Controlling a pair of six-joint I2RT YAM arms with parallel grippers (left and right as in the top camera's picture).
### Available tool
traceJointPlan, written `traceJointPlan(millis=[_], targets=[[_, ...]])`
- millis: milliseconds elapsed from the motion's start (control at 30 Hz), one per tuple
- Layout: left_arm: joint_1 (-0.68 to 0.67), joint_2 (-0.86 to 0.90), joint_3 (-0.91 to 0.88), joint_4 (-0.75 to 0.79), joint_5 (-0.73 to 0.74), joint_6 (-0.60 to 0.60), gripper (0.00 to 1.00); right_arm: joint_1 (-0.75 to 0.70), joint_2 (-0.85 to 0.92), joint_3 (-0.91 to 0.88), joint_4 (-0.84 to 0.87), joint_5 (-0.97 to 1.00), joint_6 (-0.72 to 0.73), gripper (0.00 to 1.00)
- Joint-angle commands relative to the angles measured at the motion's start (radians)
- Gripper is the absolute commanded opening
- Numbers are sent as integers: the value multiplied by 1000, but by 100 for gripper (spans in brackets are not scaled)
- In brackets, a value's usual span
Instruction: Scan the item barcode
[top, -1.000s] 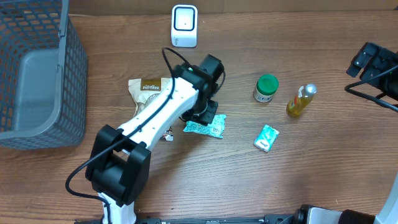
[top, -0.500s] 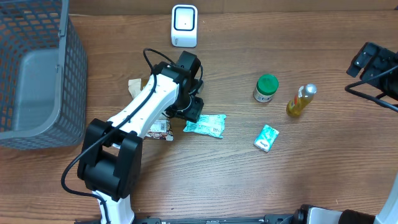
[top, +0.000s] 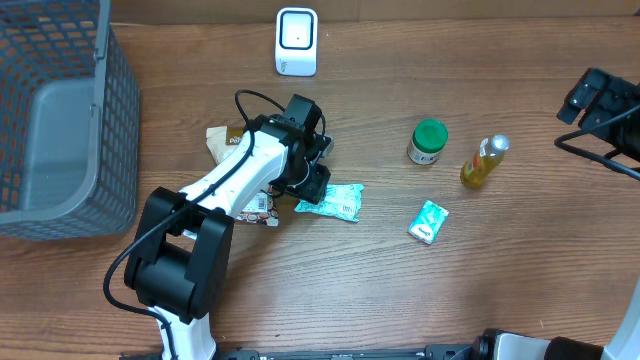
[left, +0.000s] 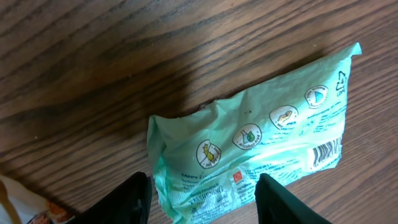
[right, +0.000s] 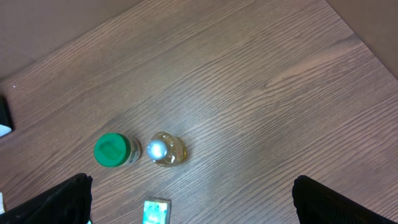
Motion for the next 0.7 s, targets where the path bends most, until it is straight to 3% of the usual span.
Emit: traceJointPlan(millis=[0,433,667], targets=[[7,0,-13,23,16,26,53,-2,-1,2,3,2,-4,100],[8,0,-35,32,45,14,47,-2,-1,2,3,2,-4,100],[2,0,-40,-3,150,19,28,-2,-1,2,3,2,-4,100]])
